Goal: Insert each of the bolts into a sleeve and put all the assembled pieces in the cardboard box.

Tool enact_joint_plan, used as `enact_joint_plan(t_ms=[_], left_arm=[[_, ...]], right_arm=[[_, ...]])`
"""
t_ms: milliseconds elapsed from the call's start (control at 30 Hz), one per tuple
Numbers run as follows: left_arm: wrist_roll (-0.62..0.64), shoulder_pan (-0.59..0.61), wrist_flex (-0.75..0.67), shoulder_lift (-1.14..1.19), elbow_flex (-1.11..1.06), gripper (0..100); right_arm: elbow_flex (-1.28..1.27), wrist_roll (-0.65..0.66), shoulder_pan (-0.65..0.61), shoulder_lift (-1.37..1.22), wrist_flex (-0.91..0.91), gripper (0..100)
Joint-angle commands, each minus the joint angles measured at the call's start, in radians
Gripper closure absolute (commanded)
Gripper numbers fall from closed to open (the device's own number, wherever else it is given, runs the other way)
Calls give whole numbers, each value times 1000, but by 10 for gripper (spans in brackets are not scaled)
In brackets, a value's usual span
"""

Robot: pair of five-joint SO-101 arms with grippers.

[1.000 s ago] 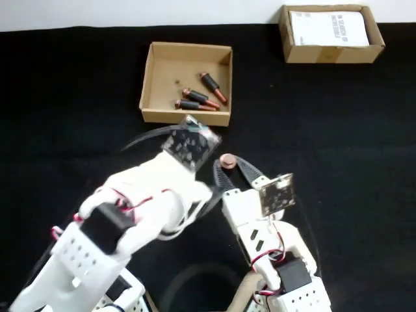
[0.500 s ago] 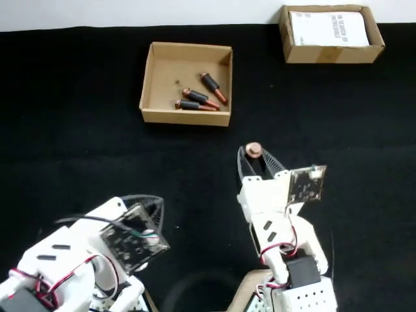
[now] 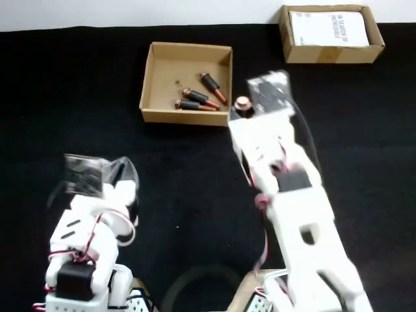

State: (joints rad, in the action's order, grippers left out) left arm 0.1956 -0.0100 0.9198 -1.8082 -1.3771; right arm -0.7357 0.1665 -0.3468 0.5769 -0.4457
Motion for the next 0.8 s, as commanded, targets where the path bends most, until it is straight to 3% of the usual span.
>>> enact_joint_plan(t_ms=[0, 200, 367, 767], left_arm=[[226, 76, -137, -4, -114, 991], [250, 166, -282, -4, -317, 991], [250, 211, -195, -2, -318, 991], [242, 211, -190, -2, -318, 990]], right_arm=[[200, 144, 8, -251, 4, 991], [518, 384, -5, -598, 5, 991], [786, 509, -25, -855, 5, 991], [1187, 829, -110, -1317, 5, 991]])
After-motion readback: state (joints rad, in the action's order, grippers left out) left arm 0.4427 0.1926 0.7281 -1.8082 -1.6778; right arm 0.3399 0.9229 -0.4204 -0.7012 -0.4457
